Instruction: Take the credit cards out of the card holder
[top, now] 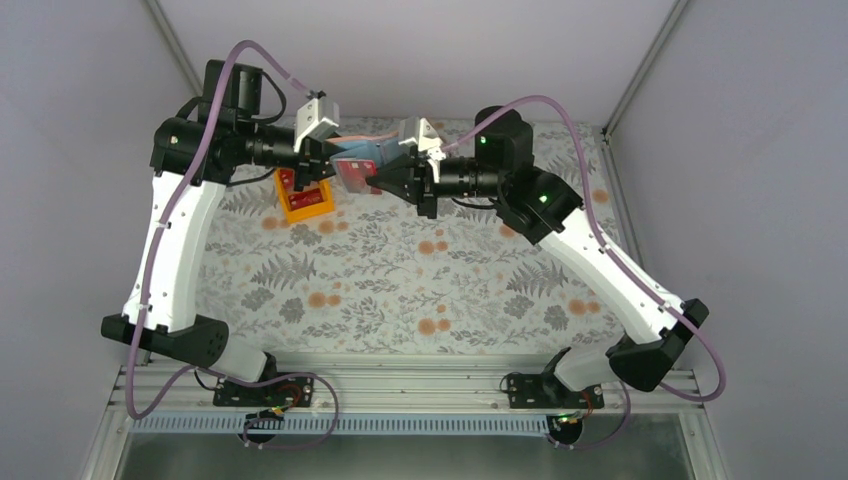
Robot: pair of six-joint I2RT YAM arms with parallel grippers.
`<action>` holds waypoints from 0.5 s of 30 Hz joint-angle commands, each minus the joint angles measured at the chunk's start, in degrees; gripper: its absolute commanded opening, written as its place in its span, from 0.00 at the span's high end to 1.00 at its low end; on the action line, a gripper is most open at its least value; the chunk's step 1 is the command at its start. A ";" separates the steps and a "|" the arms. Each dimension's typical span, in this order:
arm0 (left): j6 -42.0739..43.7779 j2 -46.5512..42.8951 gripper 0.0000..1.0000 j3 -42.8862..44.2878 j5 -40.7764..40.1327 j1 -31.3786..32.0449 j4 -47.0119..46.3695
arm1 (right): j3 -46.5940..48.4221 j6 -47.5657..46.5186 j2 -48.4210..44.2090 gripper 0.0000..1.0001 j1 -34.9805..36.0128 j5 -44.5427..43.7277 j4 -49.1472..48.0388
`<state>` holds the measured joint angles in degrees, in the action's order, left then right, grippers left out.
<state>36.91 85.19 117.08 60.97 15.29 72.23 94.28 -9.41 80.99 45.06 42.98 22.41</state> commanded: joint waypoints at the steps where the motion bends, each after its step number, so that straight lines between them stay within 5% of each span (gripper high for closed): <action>1: 2.32 -0.86 0.98 -0.24 3.05 0.87 -0.92 | -1.98 2.99 -2.20 0.96 1.08 -6.75 -3.67; 6: 5.16 -1.01 0.97 -0.19 4.39 0.85 1.02 | -4.48 4.69 -5.36 0.96 0.29 -13.62 -5.76; 15: 10.25 -1.11 0.62 -0.19 7.10 0.82 4.20 | -6.21 4.30 -7.69 0.96 -2.30 -10.52 -4.56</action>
<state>42.35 85.10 116.86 63.26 15.88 73.23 88.99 -5.63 74.54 44.53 33.26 19.53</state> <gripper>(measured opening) 0.337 0.045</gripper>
